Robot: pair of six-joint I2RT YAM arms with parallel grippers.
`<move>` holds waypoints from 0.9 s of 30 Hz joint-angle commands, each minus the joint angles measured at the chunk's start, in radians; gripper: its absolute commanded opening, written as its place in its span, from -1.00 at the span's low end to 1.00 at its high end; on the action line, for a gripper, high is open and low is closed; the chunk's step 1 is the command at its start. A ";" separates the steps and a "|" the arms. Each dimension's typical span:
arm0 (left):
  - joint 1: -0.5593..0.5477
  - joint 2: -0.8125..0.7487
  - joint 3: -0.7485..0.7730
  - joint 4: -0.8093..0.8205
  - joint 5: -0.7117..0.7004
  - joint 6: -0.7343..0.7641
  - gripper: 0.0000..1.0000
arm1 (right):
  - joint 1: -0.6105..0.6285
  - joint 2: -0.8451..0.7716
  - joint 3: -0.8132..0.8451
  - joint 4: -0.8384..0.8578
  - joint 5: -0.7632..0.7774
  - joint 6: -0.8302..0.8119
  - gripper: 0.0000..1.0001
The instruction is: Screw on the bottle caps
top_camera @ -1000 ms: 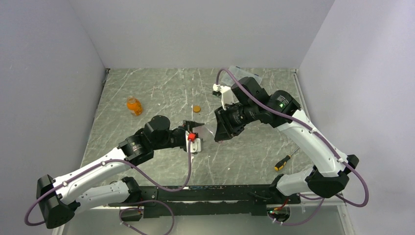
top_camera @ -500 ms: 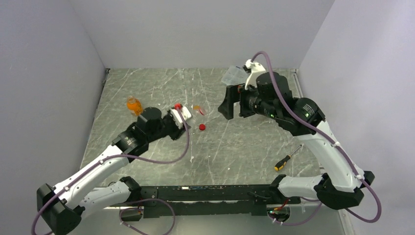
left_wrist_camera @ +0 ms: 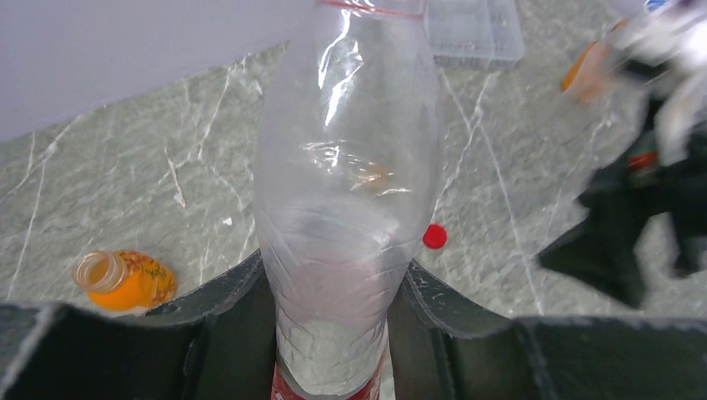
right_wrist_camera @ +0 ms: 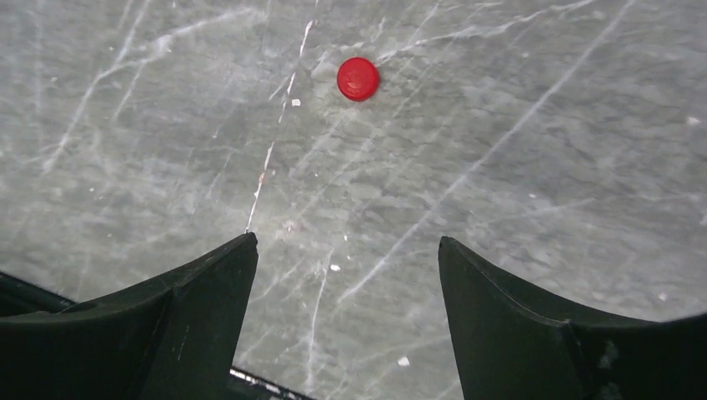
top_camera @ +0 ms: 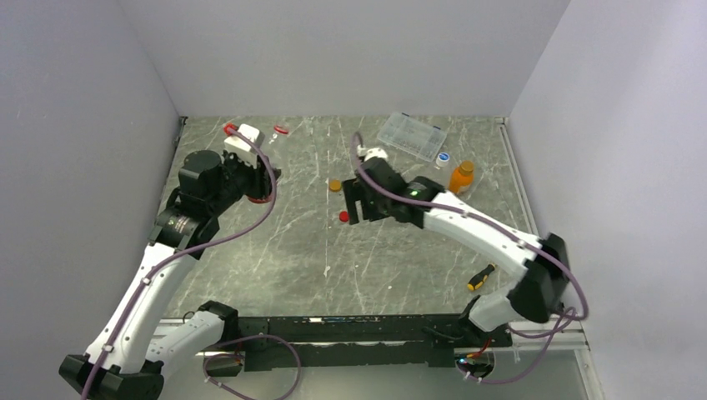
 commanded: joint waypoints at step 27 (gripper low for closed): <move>0.004 -0.031 0.110 -0.027 0.060 -0.026 -0.07 | -0.036 0.537 0.131 0.292 -0.031 -0.063 0.14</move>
